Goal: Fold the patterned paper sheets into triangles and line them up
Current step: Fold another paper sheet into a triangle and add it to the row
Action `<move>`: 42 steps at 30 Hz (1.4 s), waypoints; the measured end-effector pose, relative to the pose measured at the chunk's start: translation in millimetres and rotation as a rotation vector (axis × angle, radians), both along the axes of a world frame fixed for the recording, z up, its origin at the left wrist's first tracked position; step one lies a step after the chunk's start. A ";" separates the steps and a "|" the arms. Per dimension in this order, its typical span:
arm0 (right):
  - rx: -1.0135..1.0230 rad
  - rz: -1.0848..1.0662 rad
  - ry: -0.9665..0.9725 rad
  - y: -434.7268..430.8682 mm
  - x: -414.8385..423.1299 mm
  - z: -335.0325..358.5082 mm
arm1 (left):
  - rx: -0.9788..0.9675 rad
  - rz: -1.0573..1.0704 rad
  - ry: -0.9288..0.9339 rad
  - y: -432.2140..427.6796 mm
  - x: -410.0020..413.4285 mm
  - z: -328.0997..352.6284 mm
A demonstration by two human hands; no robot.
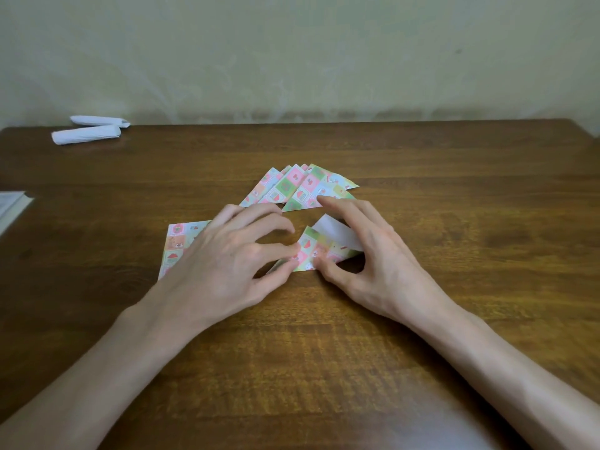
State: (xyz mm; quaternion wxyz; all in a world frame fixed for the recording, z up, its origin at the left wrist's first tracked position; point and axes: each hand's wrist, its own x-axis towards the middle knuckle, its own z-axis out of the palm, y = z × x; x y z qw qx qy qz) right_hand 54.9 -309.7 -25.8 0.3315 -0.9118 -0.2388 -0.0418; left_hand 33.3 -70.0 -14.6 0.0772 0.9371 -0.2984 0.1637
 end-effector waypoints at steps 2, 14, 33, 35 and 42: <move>-0.016 -0.030 -0.024 -2.1 -1.3 0.0 | -0.031 0.002 -0.009 -2.8 1.3 -2.0; -0.064 -0.069 0.033 -11.1 0.7 -5.7 | -0.085 -0.147 0.037 -8.7 5.9 -9.3; 0.201 -0.127 0.104 -28.8 9.4 1.6 | 0.260 -0.147 0.113 -23.9 -1.7 0.5; 0.198 -0.128 0.102 -29.3 9.8 1.7 | 0.278 -0.120 0.110 -25.9 -3.8 0.8; 0.194 -0.106 0.111 -29.0 8.9 1.0 | 0.362 -0.075 0.124 -33.5 -4.7 2.9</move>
